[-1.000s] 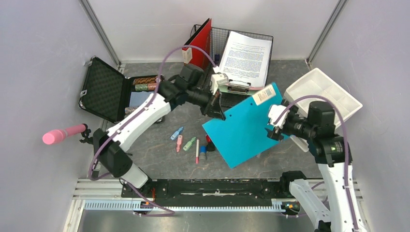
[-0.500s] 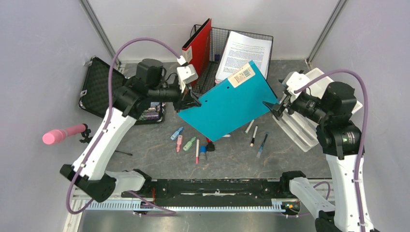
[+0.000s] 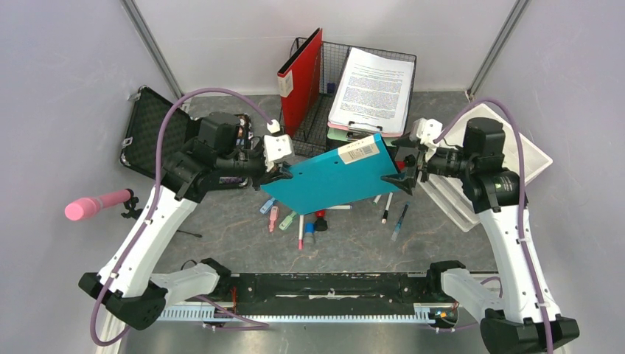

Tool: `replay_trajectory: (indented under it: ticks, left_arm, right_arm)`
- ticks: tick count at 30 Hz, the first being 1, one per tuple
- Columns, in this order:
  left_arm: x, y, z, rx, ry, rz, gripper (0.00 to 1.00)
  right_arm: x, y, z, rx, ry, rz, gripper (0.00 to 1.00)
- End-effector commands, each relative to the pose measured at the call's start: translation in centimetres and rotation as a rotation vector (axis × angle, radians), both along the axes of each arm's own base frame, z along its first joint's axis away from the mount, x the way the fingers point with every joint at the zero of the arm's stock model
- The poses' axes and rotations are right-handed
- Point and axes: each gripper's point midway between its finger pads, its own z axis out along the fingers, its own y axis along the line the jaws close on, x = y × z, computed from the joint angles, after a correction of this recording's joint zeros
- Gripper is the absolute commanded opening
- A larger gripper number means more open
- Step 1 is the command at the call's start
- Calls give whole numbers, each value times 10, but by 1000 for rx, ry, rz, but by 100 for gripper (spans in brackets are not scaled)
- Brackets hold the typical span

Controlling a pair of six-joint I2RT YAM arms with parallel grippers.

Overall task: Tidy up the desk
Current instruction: Place the folder in the storage box.

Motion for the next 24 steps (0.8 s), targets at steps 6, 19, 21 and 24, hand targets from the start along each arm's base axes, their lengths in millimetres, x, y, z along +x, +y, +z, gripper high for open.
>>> replay_trajectory:
  ticks: [6, 19, 21, 24]
  left_arm:
    - [2, -12, 23, -59, -137, -98, 2]
    - [12, -27, 9, -61, -88, -131, 28]
    - [14, -35, 9, -66, -66, -145, 51]
    - [19, -51, 8, -58, -55, -170, 67]
  right_arm:
    - [-24, 24, -22, 93, 56, 259, 78]
    - [-27, 26, -22, 104, 52, 274, 0]
    - [-29, 26, -19, 111, 35, 280, 0]
    - [-34, 28, -9, 142, 15, 291, 0]
